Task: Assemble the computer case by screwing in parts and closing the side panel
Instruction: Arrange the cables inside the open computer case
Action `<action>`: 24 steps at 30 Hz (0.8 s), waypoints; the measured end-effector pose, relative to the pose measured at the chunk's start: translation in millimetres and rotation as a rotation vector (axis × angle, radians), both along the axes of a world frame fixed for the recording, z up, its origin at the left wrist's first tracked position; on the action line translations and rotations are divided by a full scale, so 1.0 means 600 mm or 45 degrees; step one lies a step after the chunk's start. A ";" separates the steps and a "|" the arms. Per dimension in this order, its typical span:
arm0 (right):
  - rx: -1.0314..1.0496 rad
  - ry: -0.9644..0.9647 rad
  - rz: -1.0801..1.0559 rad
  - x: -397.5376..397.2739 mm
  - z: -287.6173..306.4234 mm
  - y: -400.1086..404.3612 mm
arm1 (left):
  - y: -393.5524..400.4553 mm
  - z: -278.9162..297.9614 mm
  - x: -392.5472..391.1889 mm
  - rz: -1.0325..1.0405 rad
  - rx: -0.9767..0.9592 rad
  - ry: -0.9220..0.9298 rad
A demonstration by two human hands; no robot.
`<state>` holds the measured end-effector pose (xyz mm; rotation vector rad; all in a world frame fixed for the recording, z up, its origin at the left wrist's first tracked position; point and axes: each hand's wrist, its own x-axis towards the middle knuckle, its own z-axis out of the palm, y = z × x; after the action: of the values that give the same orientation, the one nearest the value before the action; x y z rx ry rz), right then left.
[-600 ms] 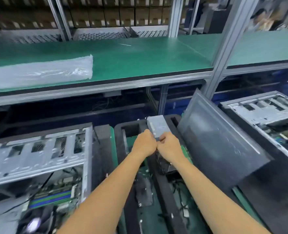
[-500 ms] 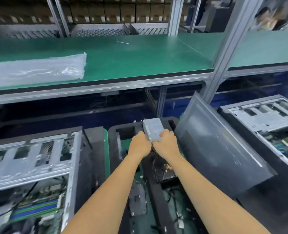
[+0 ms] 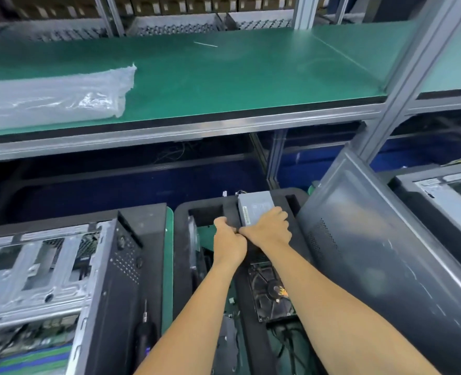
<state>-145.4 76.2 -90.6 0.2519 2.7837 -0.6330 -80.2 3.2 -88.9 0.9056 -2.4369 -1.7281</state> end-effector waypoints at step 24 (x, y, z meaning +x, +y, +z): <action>-0.453 0.531 0.022 0.210 0.405 0.020 | -0.080 0.226 0.126 0.005 0.385 0.214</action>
<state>-19.5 88.4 152.7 0.0212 2.9734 -1.2851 -4.8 -45.0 46.6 0.7463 -2.1066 -2.1141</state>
